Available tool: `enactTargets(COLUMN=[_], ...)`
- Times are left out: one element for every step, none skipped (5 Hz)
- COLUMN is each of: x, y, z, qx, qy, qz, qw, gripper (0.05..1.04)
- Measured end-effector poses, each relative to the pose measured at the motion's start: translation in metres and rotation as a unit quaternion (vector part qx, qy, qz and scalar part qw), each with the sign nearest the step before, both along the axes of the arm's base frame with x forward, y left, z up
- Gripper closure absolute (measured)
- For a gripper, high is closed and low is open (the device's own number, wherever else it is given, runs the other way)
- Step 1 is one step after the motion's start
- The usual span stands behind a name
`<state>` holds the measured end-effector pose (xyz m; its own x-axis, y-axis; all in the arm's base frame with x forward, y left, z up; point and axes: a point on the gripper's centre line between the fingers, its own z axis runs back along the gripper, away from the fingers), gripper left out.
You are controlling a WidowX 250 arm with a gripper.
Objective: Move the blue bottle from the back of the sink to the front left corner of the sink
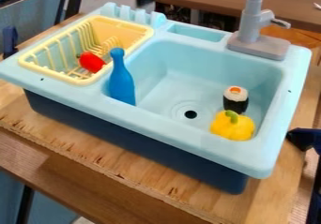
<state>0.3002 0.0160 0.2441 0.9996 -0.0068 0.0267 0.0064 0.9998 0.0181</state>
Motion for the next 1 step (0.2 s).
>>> enactTargets(x=[0.0175], y=[-0.0045], z=[0.0275], qx=[0.027], qy=[-0.042], qz=[-0.032], qw=[0.9982], gripper=[0.083])
